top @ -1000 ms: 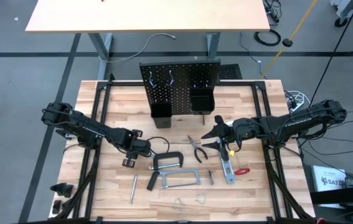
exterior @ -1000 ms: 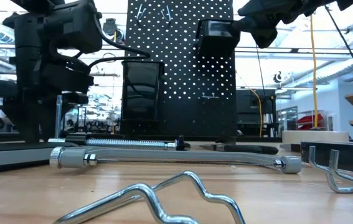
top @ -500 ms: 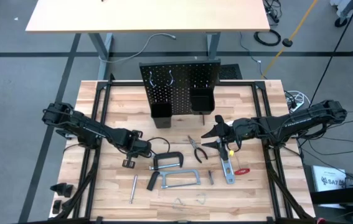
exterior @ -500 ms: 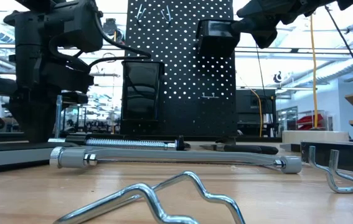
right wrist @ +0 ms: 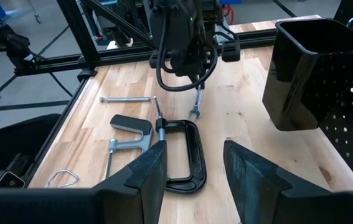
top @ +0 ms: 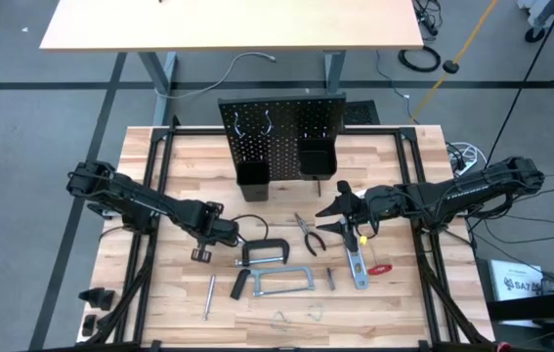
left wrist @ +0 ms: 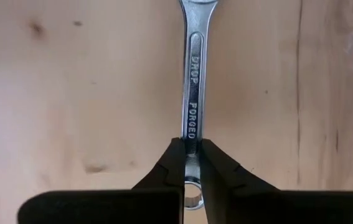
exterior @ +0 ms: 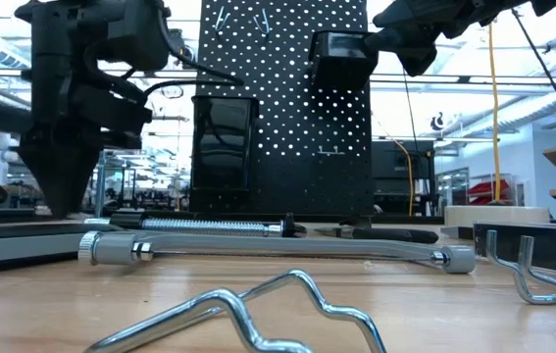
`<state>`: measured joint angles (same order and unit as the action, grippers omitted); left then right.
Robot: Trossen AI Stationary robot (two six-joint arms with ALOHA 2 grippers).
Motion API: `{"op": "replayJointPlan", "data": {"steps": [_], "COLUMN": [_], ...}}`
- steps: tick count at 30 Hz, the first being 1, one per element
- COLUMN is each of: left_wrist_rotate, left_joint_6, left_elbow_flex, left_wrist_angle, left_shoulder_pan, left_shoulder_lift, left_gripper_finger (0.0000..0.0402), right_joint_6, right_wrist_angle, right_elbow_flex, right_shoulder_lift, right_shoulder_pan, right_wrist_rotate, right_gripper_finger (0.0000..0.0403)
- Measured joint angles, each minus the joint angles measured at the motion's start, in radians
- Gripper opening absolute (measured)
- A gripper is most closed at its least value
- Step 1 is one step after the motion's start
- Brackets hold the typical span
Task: Hang tools onto peg board
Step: Put the wrench into the bottom black bin on the peg board
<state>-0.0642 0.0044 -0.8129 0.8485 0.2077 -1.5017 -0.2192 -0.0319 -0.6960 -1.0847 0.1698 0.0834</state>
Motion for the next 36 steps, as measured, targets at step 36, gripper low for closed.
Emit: {"op": "replayJointPlan", "data": {"steps": [36], "left_wrist_rotate": [-0.204], "left_joint_6": [-0.369], "left_elbow_flex": [-0.085], "left_wrist_angle": [-0.343], "left_shoulder_pan": [-0.025], "left_shoulder_lift": [0.513], "left_gripper_finger": [0.0022], "right_joint_6": [0.0], "right_wrist_angle": [-0.001], "right_elbow_flex": [0.0], "right_shoulder_lift": [0.0], "right_shoulder_pan": [0.0], "right_wrist_rotate": [0.0], "right_gripper_finger": [0.0153]}}
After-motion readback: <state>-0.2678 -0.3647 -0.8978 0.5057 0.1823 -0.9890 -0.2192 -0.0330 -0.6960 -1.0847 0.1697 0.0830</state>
